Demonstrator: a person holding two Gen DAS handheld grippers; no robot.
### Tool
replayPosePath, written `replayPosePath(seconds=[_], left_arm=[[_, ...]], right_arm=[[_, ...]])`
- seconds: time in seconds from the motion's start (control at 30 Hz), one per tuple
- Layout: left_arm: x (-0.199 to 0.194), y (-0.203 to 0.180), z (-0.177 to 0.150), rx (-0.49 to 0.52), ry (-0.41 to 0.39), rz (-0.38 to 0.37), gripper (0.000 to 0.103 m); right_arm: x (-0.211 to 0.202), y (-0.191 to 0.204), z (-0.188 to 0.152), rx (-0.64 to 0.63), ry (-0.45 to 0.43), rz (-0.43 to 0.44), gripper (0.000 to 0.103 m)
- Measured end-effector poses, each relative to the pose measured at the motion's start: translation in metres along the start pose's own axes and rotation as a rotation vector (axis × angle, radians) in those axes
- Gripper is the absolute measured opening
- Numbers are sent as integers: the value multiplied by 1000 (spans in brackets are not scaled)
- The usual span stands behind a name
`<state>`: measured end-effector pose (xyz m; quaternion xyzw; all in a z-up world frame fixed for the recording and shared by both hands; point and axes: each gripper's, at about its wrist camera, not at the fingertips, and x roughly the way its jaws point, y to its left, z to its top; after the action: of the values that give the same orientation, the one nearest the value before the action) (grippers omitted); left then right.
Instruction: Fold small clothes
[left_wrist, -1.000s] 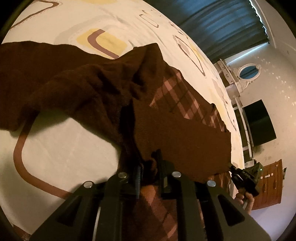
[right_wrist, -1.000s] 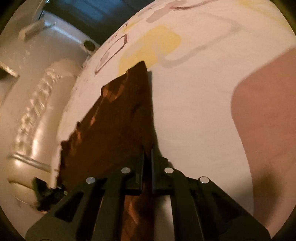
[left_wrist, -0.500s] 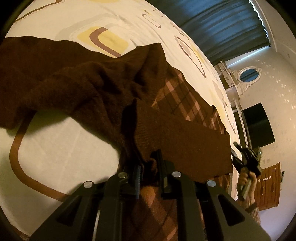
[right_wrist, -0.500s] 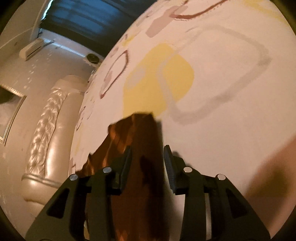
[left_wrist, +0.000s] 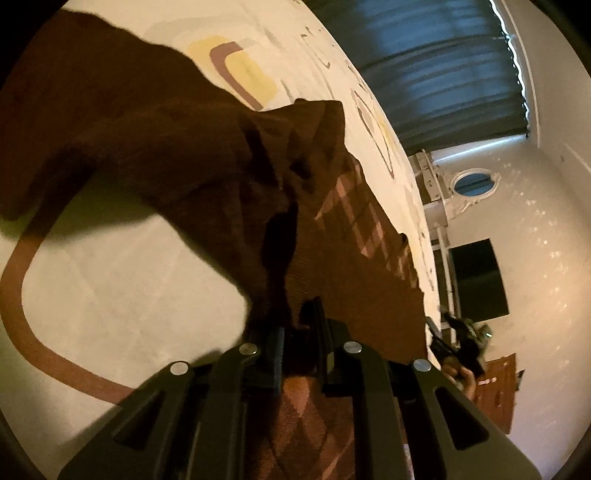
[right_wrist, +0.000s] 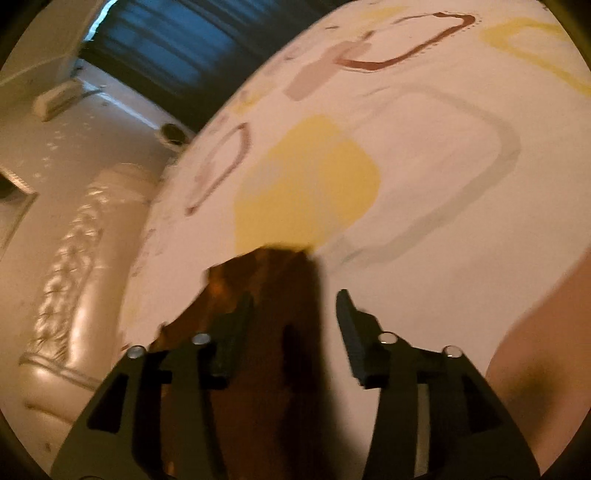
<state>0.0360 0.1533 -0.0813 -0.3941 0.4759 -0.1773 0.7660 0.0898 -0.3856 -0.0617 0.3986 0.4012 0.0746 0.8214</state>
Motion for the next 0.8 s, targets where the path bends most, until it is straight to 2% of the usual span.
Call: replayPosePath(seconds=[0.13,0.2,0.27,0.4,0.47,0.57,0.6,0.67,0.73,0.8], left_arm=[[-1,-1,2,1,-2,-2,15],[-3,-2,1,-2,-5,-1,15],[-6,-5,-1,10,-10,13,16],[-28,-11,-5,76,-33,58,24],[-49,-11,-6,119,-69,111,39],[-85,2,0,143,-134,148,41],[-96,10,4,134,-150,158,41],[-127,37,18,66,-181,169,52],[-152,61,29,0,-220,158,53],[-185,91,48,-56,-293,191,53]], right_arm=[[-3,26,-48,-62,89,114,51],[8,34,-70,-90,175,138,58],[18,33,-85,-109,215,96,58],[19,42,-93,-186,206,43,59],[18,45,-95,-188,214,34,64],[17,46,-98,-183,210,27,66],[16,46,-99,-177,205,25,66],[18,46,-101,-170,199,20,67],[18,48,-100,-165,197,14,68],[19,49,-100,-160,194,6,69]])
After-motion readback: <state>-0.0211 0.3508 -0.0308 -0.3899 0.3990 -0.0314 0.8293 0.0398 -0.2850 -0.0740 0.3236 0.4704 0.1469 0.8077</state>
